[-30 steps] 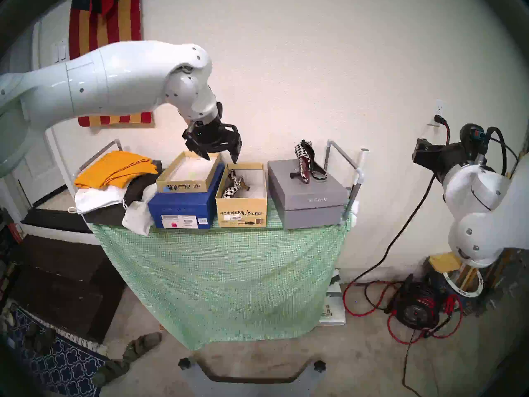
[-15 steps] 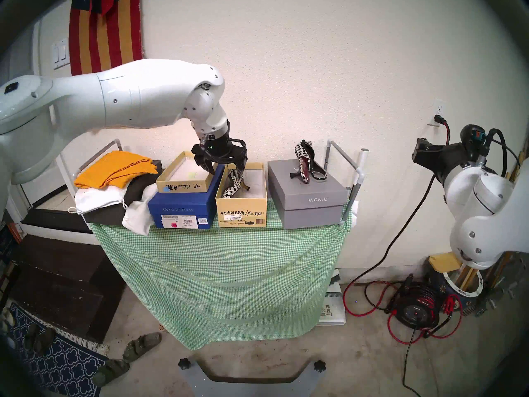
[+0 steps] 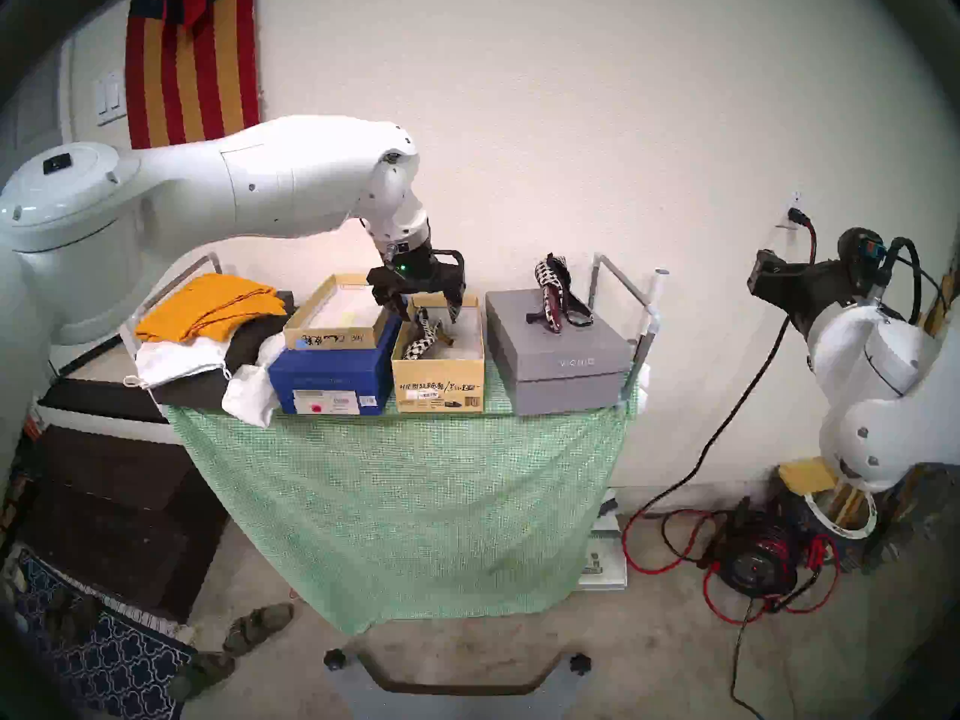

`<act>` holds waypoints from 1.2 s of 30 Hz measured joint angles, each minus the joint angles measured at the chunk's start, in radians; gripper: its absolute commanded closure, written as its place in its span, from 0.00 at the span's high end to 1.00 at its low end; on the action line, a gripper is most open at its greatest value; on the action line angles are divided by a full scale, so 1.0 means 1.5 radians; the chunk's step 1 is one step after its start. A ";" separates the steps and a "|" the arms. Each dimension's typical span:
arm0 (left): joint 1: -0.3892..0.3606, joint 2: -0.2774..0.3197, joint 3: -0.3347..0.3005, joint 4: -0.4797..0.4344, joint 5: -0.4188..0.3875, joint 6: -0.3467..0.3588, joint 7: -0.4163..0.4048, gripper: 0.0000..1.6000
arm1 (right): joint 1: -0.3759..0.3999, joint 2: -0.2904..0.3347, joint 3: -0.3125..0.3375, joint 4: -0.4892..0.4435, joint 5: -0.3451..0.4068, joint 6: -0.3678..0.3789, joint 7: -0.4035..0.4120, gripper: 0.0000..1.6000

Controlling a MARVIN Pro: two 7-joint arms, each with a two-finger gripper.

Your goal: Take shoe out of the box

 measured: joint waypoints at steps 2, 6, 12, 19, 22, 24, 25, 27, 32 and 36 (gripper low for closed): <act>0.008 -0.010 0.001 0.016 -0.003 0.001 -0.002 1.00 | 0.002 0.004 -0.002 0.000 -0.006 0.000 0.000 1.00; 0.022 -0.025 0.006 0.039 -0.006 0.001 -0.004 1.00 | 0.005 0.010 -0.006 0.000 -0.015 0.000 0.000 1.00; 0.046 -0.047 0.022 0.071 -0.008 0.001 -0.004 1.00 | 0.009 0.020 -0.012 0.000 -0.030 0.000 0.000 1.00; 0.065 -0.073 0.037 0.105 -0.011 0.001 -0.002 1.00 | 0.015 0.033 -0.019 0.000 -0.049 0.000 -0.001 1.00; 0.072 -0.082 0.041 0.118 -0.013 0.001 -0.001 0.64 | 0.017 0.037 -0.022 0.000 -0.056 0.000 -0.001 1.00; 0.077 -0.089 0.044 0.128 -0.014 0.001 -0.001 0.17 | 0.019 0.041 -0.024 0.000 -0.061 0.000 -0.001 1.00; 0.080 -0.092 0.045 0.133 -0.014 0.001 0.000 0.00 | 0.020 0.043 -0.025 0.000 -0.064 0.000 -0.001 1.00; 0.083 -0.097 0.047 0.143 -0.016 0.001 0.000 0.00 | 0.022 0.046 -0.028 0.000 -0.069 0.000 -0.001 1.00; 0.087 -0.110 0.050 0.163 -0.019 0.001 0.001 0.00 | 0.026 0.055 -0.033 0.000 -0.082 0.000 -0.001 1.00; 0.087 -0.119 0.054 0.174 -0.020 0.001 0.003 0.00 | 0.029 0.061 -0.037 0.000 -0.091 0.000 -0.001 1.00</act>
